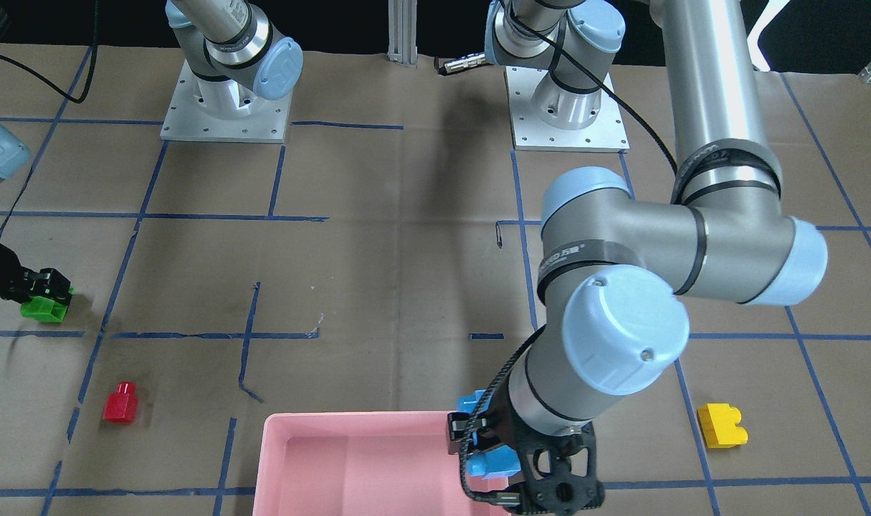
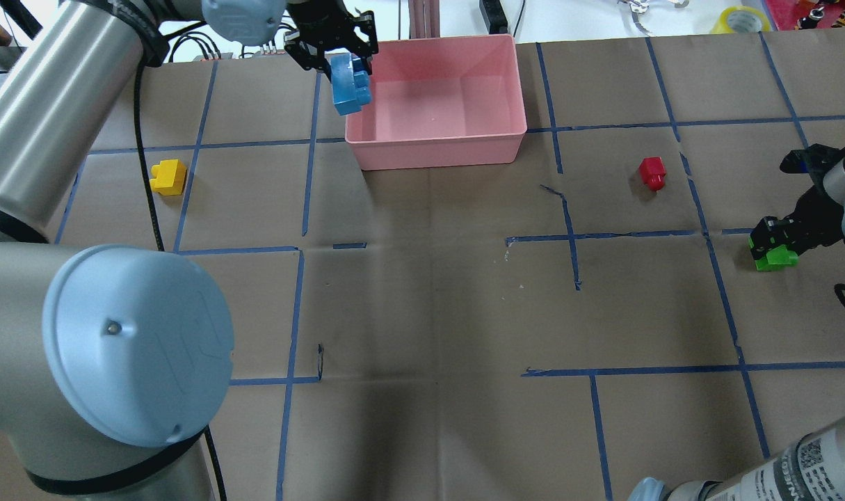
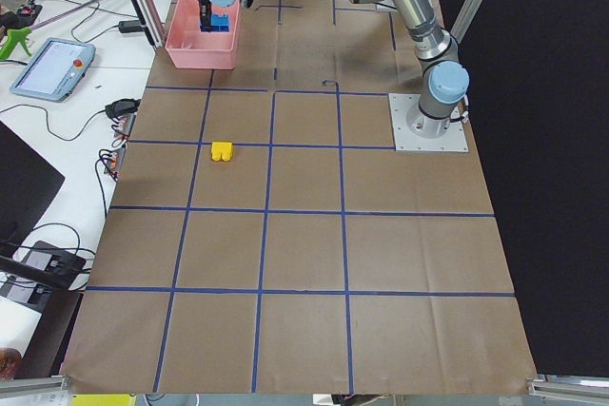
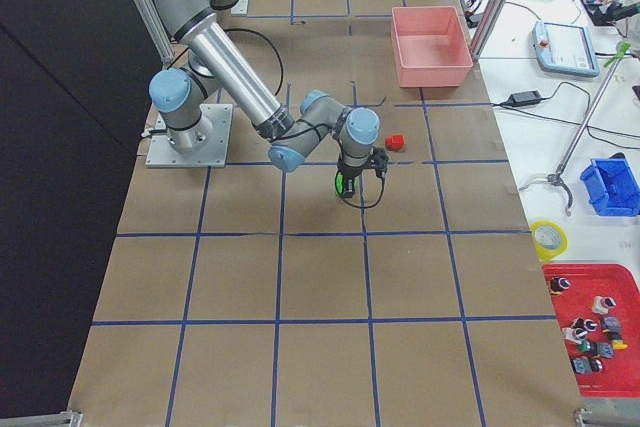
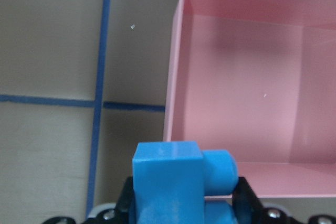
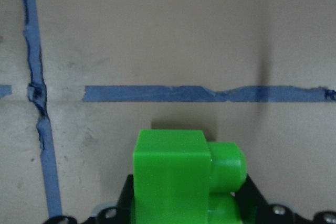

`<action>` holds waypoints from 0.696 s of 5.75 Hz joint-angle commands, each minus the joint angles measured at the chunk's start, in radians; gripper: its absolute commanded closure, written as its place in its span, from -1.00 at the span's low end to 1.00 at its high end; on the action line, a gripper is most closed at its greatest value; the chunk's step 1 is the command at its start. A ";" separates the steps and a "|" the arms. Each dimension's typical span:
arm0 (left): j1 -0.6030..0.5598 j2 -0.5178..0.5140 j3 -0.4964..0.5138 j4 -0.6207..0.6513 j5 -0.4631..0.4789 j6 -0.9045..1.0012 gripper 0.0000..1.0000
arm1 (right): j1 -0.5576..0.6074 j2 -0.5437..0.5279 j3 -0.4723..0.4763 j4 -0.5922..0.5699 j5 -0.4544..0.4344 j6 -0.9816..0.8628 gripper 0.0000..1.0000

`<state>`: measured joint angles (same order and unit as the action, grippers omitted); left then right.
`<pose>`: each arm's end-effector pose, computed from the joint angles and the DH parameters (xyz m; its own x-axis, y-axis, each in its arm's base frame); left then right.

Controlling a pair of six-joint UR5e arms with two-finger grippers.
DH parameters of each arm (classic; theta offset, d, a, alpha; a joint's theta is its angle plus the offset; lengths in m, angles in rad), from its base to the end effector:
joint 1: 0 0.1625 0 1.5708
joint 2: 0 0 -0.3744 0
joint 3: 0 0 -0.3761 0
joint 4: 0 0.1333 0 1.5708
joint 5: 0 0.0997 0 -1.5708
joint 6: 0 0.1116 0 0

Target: Put all blocks into box

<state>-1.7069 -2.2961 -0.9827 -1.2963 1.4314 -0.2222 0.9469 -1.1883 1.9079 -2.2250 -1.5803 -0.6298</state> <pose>-0.2471 -0.7078 0.2954 -0.9841 -0.0668 0.1644 -0.0846 0.9911 -0.1032 -0.1934 -0.4951 0.1441 -0.9995 -0.0053 -0.0308 -0.0071 0.9983 0.0584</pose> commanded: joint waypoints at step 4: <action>-0.028 -0.118 0.072 0.191 0.009 -0.019 -0.25 | 0.070 -0.057 -0.225 0.171 0.045 -0.038 0.90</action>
<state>-1.7349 -2.4065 -0.9168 -1.1493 1.4357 -0.2464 0.9923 -1.2410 1.7223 -2.0611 -1.5294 -0.6603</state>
